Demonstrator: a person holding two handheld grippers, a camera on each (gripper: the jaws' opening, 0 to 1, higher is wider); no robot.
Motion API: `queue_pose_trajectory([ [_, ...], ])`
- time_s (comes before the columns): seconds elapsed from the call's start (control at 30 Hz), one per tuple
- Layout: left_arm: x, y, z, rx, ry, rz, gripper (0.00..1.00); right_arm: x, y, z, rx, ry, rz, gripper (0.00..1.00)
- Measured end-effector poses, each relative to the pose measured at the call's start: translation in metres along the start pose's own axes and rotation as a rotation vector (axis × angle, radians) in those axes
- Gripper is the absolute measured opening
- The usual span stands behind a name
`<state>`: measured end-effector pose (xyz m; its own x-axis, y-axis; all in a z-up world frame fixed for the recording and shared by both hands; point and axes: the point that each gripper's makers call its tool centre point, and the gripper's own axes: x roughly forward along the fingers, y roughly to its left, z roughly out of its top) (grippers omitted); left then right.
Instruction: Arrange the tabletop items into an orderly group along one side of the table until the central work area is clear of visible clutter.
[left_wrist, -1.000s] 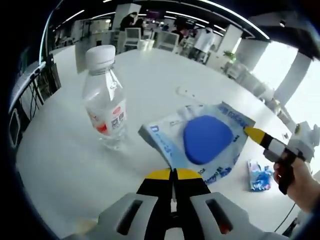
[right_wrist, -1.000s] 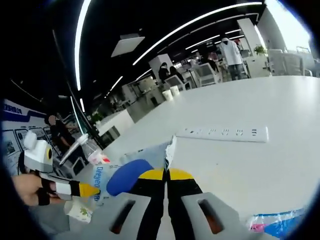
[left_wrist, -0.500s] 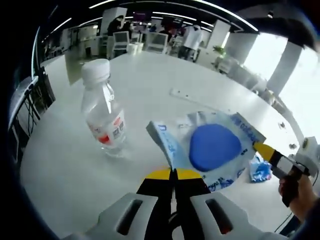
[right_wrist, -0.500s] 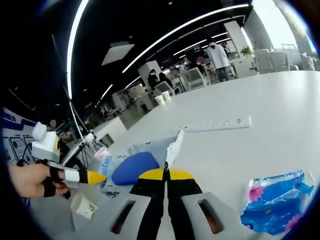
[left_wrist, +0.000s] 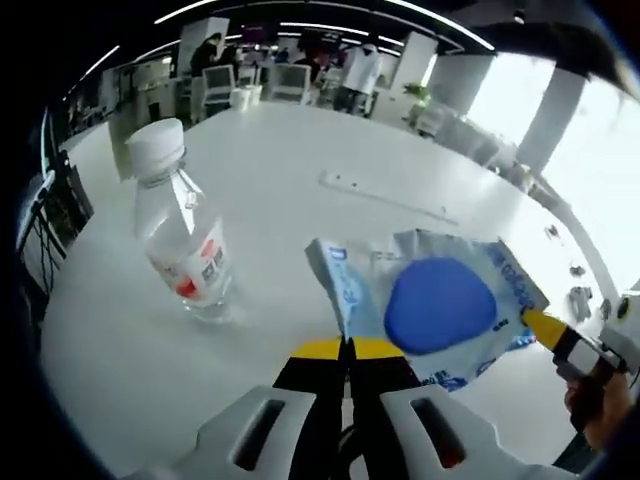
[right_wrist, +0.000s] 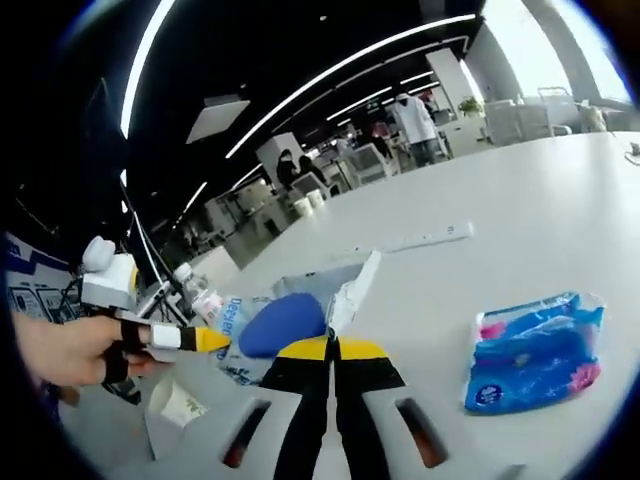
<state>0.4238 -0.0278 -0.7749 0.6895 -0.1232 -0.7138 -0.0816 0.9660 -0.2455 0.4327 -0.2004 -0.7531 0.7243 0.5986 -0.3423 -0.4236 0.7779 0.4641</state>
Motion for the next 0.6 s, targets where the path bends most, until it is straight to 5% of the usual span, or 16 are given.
queue_pose_trajectory([
  [0.6,0.026,-0.010,-0.003,0.075,0.040,-0.063,0.00,-0.005,-0.020,-0.020,0.070,0.020,-0.097,0.00],
])
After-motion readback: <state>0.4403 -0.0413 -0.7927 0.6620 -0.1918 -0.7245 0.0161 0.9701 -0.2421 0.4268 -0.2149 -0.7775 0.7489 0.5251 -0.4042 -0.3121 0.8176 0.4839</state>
